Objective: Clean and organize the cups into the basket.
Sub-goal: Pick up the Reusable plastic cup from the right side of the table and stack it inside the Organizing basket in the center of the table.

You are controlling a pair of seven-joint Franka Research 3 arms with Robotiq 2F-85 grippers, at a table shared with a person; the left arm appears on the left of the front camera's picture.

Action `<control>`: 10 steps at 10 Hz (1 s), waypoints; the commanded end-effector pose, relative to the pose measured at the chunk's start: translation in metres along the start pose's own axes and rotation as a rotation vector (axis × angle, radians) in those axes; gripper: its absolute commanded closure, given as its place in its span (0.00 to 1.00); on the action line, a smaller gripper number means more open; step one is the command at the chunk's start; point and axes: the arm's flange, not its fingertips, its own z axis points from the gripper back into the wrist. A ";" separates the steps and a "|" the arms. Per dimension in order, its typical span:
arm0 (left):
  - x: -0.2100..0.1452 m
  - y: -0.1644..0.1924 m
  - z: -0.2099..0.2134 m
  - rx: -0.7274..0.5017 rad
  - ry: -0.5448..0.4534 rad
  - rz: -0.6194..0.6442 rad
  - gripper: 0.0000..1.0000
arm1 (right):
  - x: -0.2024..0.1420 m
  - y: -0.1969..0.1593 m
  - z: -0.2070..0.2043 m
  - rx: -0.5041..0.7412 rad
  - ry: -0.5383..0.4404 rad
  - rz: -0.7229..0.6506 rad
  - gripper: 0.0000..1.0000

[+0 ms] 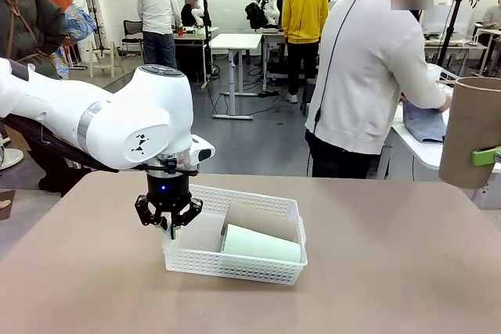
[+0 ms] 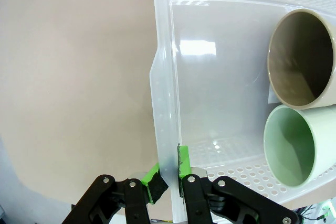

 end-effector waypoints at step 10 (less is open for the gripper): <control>-0.001 -0.002 0.003 0.002 -0.008 0.022 1.00 | 0.145 0.021 -0.114 -0.016 0.487 0.164 0.18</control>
